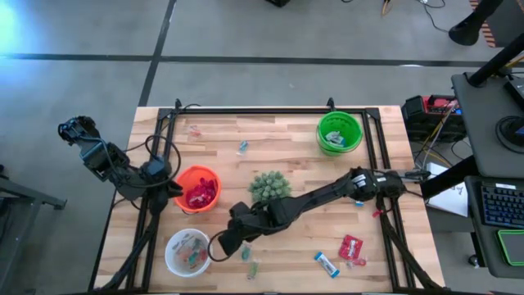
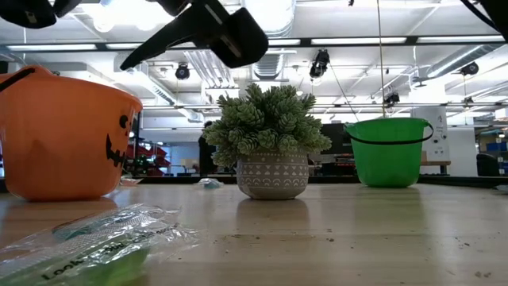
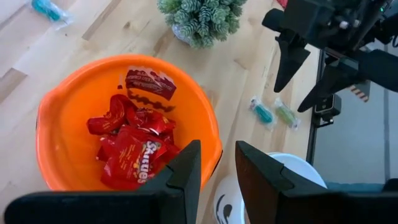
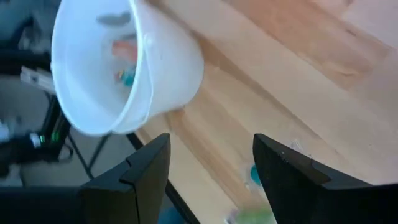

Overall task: Sort candy
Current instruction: Put the blue gummy into the white bucket

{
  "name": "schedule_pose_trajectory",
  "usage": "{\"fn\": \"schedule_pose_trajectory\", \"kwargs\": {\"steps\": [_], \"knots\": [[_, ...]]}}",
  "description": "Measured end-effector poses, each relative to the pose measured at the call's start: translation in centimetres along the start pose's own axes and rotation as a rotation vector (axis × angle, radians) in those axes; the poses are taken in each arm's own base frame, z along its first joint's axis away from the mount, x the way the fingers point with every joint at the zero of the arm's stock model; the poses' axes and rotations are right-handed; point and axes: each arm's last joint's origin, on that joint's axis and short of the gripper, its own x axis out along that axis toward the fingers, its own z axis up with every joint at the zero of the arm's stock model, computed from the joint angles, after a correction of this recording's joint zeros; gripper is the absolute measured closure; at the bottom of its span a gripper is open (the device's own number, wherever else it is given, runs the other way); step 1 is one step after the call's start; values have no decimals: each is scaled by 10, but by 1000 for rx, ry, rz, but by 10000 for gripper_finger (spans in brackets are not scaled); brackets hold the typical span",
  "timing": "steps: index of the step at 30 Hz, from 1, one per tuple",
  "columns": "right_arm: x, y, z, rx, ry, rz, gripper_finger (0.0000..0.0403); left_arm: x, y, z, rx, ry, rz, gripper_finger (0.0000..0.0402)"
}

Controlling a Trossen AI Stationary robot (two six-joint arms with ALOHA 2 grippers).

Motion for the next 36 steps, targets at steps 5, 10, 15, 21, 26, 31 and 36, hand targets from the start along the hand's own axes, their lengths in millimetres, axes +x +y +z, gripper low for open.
{"fn": "schedule_pose_trajectory", "kwargs": {"steps": [5,10,15,21,26,31,36], "knots": [[15,-4,-13,82,-31,-41,183,0,0,0,34,0,0,320],[42,-15,-26,173,-11,-99,183,0,0,0,66,0,0,320],[58,-24,-35,240,-2,-136,183,0,0,0,88,1,0,320],[57,-27,-44,287,14,-191,183,0,0,0,88,1,0,320],[54,-28,-61,352,26,-240,183,0,0,0,88,1,0,320],[54,-27,-63,343,-3,-240,183,0,0,0,103,1,0,320],[54,-28,-59,347,-10,-242,183,0,0,0,105,0,-1,320]]}}
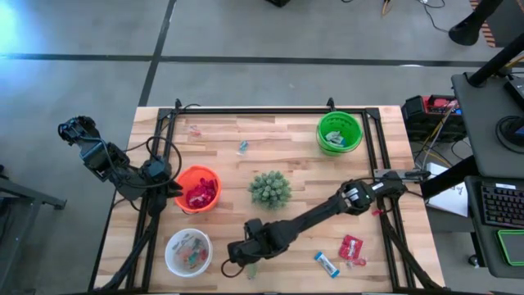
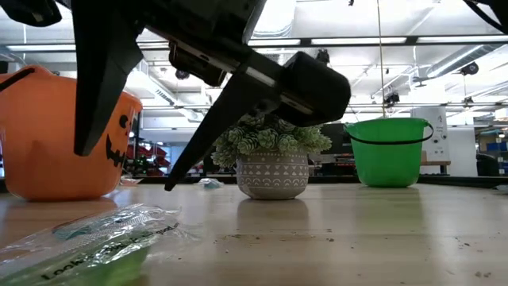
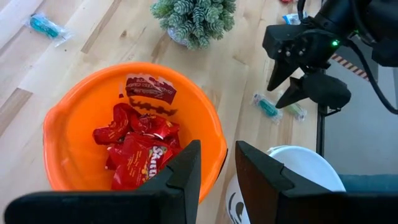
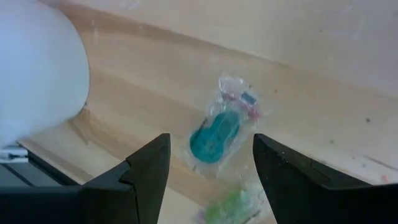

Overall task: Sort candy
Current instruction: Put the blue gummy into the white bucket

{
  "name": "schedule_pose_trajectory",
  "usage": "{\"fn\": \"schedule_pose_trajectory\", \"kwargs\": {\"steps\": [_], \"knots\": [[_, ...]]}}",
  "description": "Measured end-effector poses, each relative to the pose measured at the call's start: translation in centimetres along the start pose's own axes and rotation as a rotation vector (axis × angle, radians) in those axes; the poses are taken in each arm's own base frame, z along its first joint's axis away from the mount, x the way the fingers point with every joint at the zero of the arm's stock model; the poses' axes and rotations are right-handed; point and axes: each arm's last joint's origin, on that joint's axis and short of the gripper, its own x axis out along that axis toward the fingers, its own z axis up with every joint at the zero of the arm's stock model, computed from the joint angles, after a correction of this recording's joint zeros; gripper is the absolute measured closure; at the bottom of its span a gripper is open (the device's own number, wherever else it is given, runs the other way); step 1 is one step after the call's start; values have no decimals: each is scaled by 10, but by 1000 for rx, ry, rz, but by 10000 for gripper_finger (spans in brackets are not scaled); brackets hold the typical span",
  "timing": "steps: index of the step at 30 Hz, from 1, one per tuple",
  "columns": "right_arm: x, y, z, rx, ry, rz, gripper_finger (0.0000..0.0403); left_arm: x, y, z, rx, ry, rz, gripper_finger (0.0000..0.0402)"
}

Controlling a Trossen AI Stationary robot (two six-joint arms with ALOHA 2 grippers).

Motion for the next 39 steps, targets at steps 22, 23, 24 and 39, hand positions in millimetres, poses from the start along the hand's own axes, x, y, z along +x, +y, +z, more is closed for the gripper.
{"fn": "schedule_pose_trajectory", "kwargs": {"steps": [22,23,24,39], "knots": [[24,-14,10,10,-8,-16,183,0,0,0,9,0,0,320],[25,-16,11,11,-8,-20,183,0,0,0,9,0,0,320],[25,-16,11,12,-6,-21,183,0,0,0,9,0,0,320],[37,-26,14,11,-4,-18,289,0,0,0,20,0,0,320]]}}
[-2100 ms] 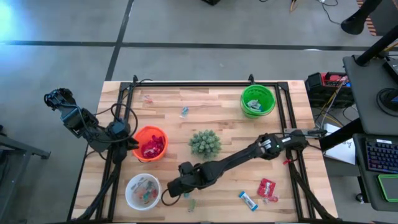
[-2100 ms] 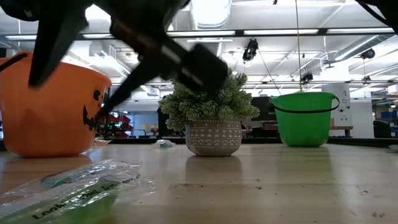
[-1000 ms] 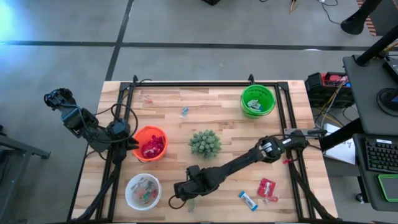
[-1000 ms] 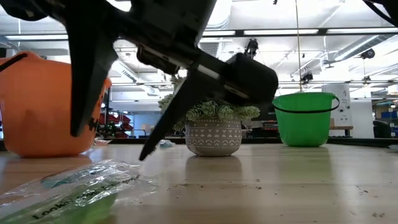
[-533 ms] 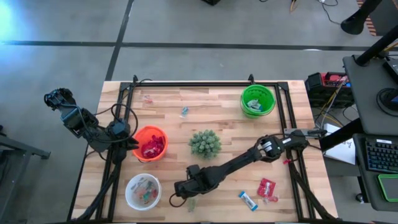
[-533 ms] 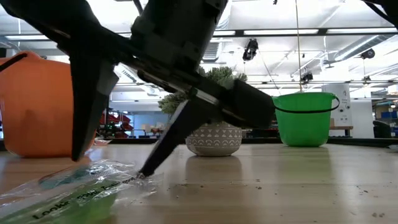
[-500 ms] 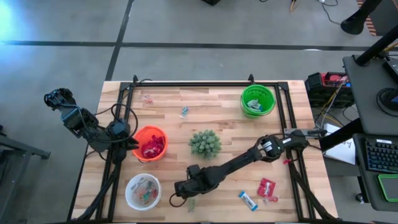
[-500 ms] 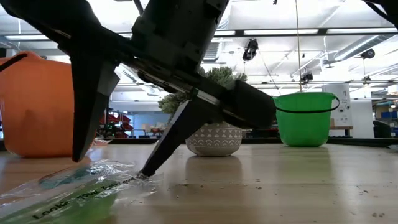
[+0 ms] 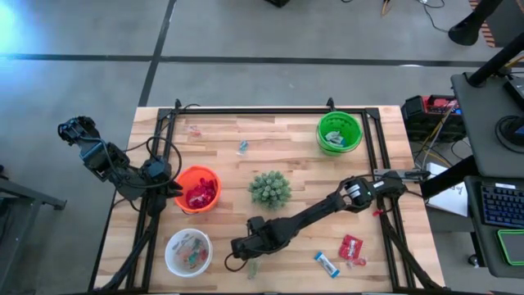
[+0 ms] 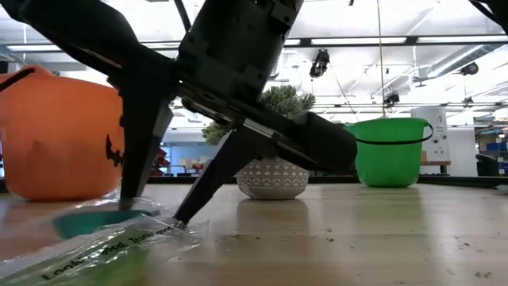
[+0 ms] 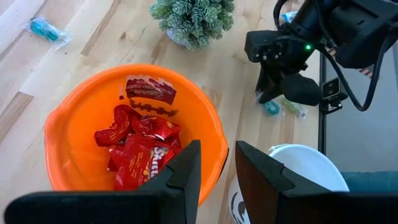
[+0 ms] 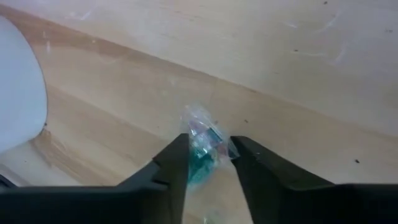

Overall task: Sort candy
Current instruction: Put the blue gummy into the white bucket

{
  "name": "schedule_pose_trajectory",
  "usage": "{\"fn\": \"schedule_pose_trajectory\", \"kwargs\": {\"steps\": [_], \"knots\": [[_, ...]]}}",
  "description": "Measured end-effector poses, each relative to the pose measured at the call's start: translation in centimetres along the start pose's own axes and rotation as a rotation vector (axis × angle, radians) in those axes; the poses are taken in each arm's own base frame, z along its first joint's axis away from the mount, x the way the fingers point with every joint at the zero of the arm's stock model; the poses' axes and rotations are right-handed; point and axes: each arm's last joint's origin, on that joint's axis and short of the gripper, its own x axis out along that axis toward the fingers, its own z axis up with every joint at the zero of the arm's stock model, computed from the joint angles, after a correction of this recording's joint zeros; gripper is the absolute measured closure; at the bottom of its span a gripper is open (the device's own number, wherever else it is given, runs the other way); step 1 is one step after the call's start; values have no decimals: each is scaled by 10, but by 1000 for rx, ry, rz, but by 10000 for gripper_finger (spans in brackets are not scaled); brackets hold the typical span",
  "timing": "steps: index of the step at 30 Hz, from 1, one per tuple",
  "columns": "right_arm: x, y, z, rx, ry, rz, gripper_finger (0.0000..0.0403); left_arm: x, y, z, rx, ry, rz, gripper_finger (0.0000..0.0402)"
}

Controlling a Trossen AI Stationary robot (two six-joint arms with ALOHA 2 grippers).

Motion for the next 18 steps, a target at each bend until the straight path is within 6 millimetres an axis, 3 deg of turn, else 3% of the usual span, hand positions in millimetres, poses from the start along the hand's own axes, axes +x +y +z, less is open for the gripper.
{"fn": "schedule_pose_trajectory", "kwargs": {"steps": [8,18], "knots": [[1,1,1,-67,-1,13,386,0,0,0,0,0,0,320],[-15,16,2,-185,-9,58,394,0,0,0,0,0,0,320]]}}
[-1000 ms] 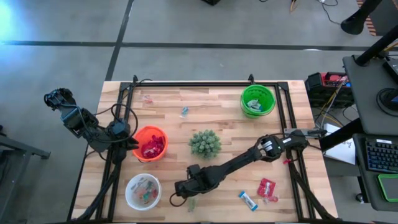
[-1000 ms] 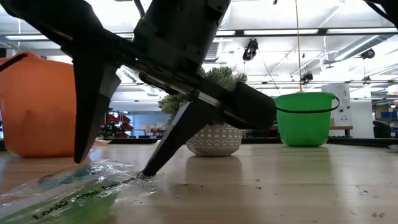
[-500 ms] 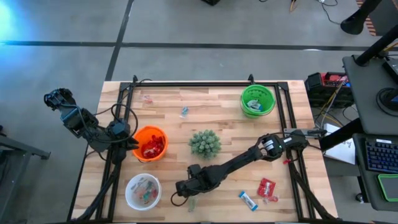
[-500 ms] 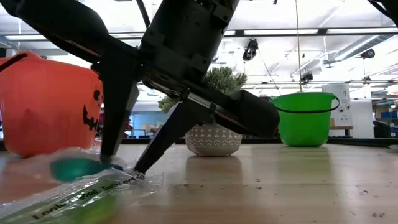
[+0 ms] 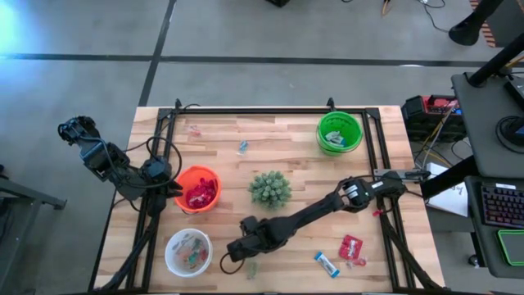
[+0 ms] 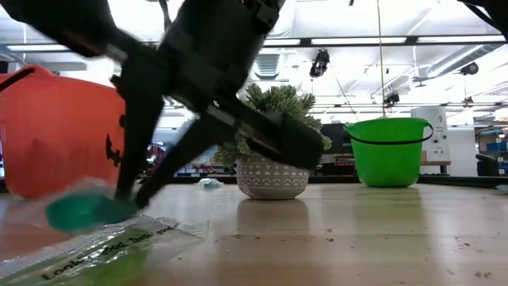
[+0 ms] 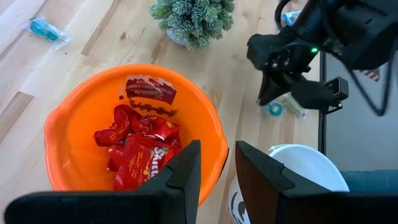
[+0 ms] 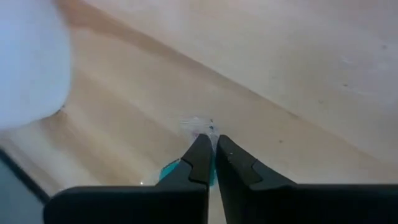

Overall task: Sort candy
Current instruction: Put the blue gummy into the white bucket

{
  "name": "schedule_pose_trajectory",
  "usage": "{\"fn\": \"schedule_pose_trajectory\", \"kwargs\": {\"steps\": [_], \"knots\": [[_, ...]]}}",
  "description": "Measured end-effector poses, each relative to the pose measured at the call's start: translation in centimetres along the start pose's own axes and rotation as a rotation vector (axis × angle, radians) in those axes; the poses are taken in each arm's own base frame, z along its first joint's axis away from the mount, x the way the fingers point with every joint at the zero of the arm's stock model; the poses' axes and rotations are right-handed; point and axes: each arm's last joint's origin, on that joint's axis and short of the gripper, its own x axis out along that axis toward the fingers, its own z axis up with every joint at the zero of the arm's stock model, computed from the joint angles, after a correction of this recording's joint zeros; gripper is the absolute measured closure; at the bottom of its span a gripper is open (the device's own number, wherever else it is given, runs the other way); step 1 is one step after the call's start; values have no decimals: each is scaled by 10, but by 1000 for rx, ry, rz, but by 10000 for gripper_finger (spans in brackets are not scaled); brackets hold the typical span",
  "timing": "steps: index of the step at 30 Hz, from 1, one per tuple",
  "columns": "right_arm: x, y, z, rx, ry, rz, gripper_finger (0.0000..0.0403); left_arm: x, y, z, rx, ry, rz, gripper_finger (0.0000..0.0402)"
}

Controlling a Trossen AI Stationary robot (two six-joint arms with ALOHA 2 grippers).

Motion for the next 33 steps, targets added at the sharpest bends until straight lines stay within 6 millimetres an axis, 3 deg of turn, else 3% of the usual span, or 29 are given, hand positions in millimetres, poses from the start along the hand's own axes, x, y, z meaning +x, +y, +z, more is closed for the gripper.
{"fn": "schedule_pose_trajectory", "kwargs": {"steps": [7,14,24,33], "knots": [[-37,27,7,-105,-20,119,394,0,-1,-1,-5,29,-22,320],[-59,46,18,-202,-101,201,394,0,-1,-1,-9,27,-20,320],[-79,75,43,-288,-222,471,394,0,-2,0,-18,5,-22,320],[-83,83,46,-338,-255,563,394,1,-3,3,-26,-43,-8,320]]}}
